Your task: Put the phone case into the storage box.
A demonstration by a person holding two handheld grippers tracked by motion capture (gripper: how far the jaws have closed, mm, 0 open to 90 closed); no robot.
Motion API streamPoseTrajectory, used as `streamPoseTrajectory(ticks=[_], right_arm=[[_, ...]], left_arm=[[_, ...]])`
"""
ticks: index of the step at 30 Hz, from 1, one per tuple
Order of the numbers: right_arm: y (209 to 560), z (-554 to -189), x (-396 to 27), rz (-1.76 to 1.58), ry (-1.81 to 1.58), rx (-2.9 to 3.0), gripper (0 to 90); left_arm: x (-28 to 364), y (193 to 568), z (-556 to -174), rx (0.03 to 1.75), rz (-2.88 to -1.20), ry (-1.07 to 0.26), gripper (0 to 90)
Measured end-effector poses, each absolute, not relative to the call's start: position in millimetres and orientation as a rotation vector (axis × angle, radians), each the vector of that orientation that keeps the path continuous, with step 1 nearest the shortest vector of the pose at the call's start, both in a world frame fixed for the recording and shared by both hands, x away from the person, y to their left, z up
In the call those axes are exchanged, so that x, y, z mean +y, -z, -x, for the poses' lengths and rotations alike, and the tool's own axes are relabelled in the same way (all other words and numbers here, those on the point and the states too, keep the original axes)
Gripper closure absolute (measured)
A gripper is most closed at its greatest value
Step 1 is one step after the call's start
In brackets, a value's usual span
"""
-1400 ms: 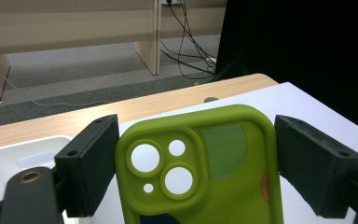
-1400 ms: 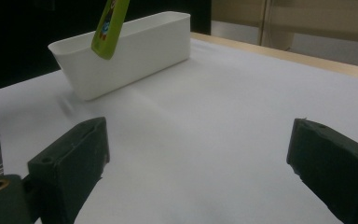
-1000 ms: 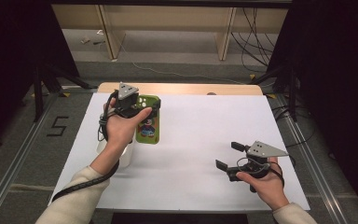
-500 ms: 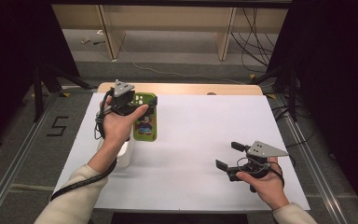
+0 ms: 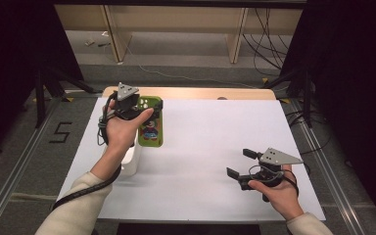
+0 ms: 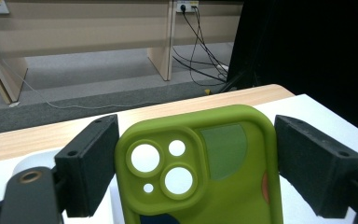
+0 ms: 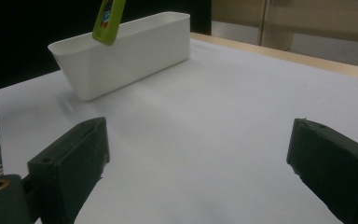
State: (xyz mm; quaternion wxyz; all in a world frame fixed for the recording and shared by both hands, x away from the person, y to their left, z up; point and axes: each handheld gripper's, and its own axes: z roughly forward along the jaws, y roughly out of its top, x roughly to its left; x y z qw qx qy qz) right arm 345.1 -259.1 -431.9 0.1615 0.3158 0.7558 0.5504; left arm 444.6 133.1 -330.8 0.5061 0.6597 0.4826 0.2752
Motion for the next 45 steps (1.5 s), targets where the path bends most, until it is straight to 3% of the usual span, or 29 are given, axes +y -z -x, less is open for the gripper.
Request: streamPoseTrajectory(ticks=[45], right_arm=[[431.9, -346.1, -259.9, -0.904, -1.576, 2.15, 6.7]], left_arm=[[157.1, 321.5, -451.4, 1.193, -1.546, -0.726, 16.3]])
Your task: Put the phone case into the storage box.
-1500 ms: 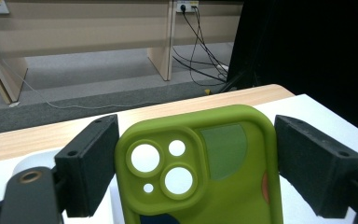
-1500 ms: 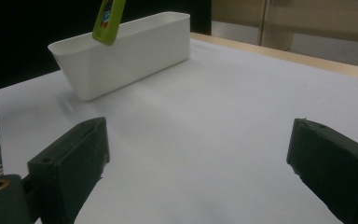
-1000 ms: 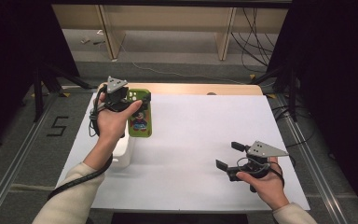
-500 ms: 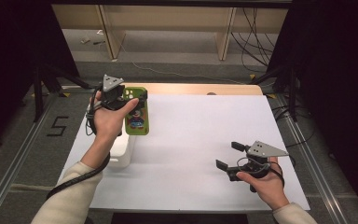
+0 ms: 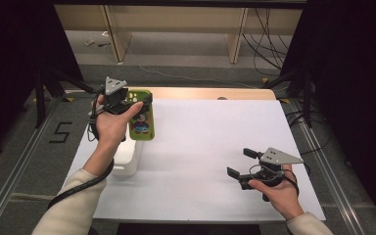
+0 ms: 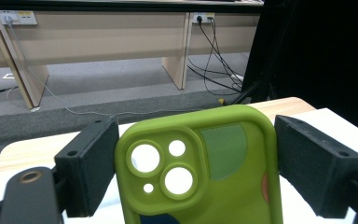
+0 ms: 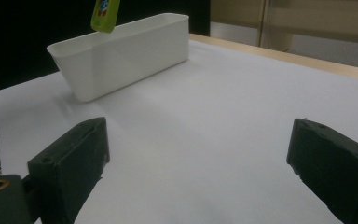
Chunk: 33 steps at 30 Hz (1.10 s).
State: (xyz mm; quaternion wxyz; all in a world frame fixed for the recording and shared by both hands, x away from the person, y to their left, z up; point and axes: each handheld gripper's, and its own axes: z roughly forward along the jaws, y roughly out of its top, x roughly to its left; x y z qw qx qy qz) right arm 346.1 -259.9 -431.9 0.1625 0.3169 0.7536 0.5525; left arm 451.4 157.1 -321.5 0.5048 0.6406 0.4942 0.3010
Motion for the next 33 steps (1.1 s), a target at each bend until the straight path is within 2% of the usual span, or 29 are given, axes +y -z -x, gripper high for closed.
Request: streamPoseTrajectory(ticks=[33], right_arm=[[432.6, -362.9, -260.6, -0.887, -1.563, 2.131, 8.0]], left_arm=[[170.2, 317.8, -458.9, 1.214, -1.519, -0.759, 16.3]])
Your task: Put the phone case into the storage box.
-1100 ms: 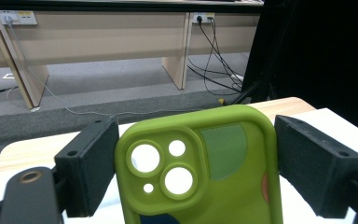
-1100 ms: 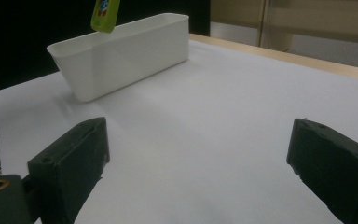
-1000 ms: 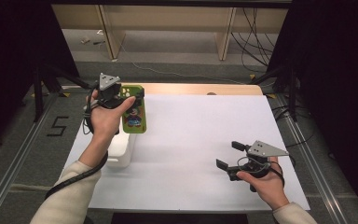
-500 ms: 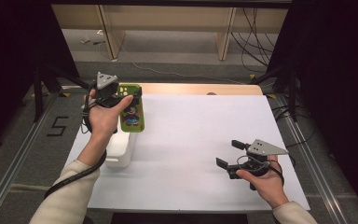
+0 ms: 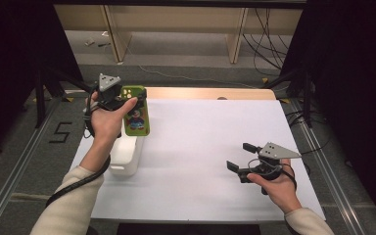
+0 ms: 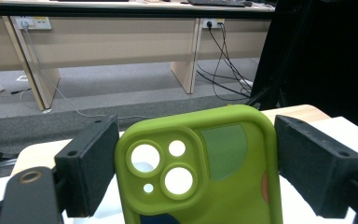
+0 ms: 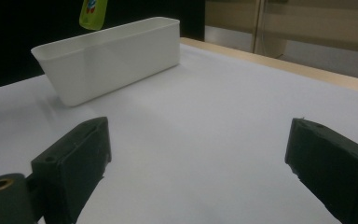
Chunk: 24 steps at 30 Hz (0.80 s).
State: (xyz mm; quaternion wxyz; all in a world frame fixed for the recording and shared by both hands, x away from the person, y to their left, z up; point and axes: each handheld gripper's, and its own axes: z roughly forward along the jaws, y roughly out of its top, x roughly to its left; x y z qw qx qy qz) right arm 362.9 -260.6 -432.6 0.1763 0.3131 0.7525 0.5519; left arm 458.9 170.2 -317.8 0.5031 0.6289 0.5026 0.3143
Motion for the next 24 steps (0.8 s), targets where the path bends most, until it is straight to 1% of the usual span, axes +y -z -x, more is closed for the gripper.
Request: streamPoseTrajectory(ticks=[24], right_arm=[[434.6, -371.4, -264.3, -0.868, -1.546, 2.11, 9.5]], left_arm=[[178.0, 312.9, -463.6, 1.214, -1.5, -0.78, 16.3]])
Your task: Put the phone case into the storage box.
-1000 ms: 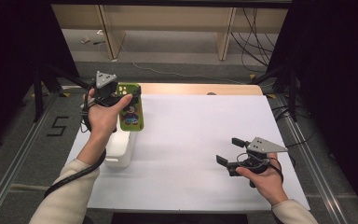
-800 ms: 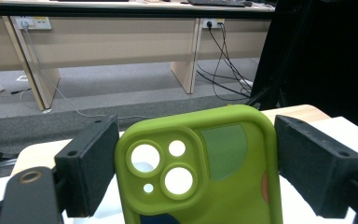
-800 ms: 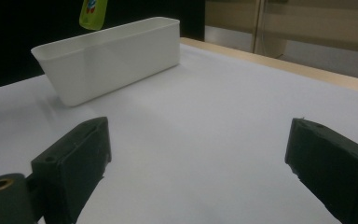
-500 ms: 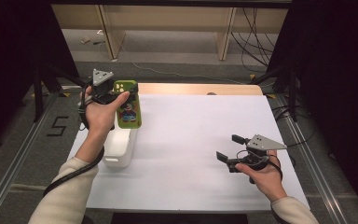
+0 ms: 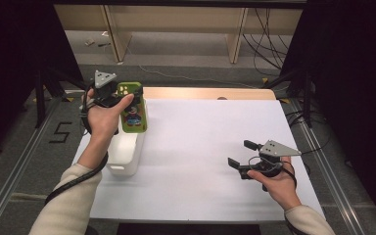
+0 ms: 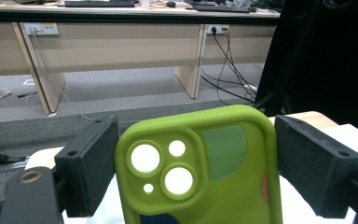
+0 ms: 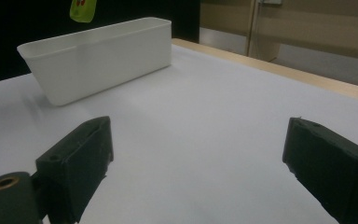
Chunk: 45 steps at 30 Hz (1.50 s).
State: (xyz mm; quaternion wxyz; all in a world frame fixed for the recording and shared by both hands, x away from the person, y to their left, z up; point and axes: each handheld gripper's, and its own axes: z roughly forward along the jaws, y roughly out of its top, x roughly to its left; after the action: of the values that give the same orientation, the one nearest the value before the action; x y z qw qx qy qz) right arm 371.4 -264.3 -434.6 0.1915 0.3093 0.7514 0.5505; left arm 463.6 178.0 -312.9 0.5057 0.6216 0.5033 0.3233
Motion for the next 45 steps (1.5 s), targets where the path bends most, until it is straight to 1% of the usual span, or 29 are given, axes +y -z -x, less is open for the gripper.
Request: streamPoseTrajectory(ticks=[45], right_arm=[[435.3, -372.5, -265.2, -0.877, -1.535, 2.109, 9.6]], left_arm=[[190.4, 314.1, -476.1, 1.22, -1.507, -0.799, 16.2]])
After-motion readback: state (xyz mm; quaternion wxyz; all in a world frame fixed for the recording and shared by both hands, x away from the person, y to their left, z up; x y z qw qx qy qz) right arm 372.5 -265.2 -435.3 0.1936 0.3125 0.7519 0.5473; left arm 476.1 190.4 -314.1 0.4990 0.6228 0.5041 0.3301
